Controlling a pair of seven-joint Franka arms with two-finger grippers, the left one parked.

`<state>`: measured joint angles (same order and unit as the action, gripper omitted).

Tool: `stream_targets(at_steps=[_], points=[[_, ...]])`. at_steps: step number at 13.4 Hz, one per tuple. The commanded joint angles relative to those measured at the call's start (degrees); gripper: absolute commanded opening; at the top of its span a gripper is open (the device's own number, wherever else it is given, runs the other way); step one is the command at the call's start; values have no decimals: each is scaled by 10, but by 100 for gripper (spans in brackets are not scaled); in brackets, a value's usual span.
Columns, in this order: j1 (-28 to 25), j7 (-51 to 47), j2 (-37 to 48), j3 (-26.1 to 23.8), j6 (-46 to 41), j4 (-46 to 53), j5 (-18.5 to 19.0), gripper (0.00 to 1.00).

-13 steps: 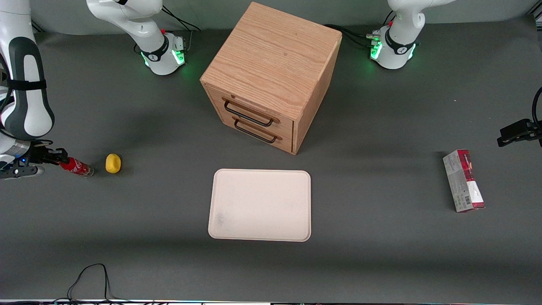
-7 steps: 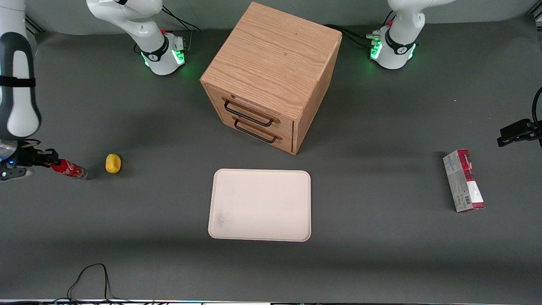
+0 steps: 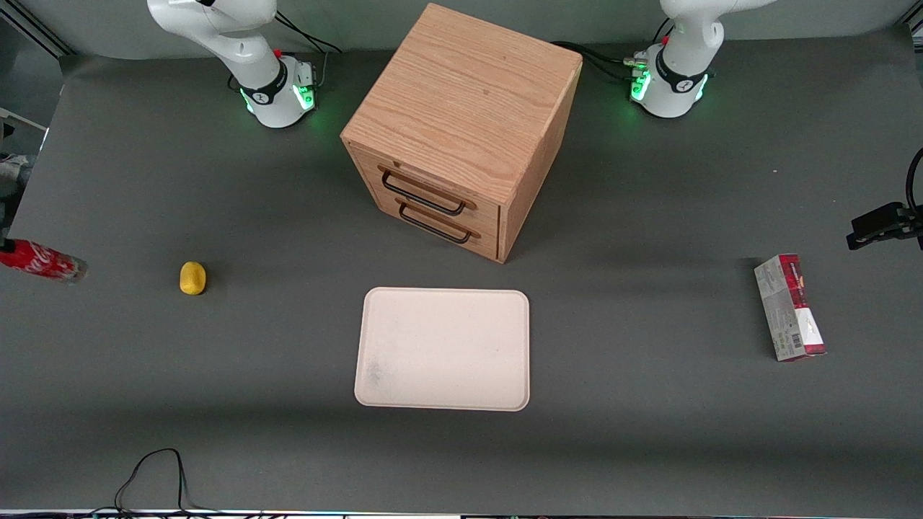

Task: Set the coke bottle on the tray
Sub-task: 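Close the right gripper on the red bottle and lift it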

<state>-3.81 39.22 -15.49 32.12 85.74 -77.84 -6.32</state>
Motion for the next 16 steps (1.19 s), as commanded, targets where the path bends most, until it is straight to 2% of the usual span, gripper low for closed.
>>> stream_targets(at_steps=[1, 5, 7, 9, 12, 13, 16], points=[[2, 16, -11, 9, -99, 116, 10, 0], [-8, 13, -13, -8, -135, 160, 10, 0], [-28, -2, -18, -69, -124, 169, 10, 0], [-27, -63, -40, -162, -113, 215, 11, 0], [-47, -214, -73, -266, -101, 251, 16, 0], [-65, -261, -84, -286, -89, 254, 17, 0], [-156, -353, -120, -290, -47, 259, 38, 0]])
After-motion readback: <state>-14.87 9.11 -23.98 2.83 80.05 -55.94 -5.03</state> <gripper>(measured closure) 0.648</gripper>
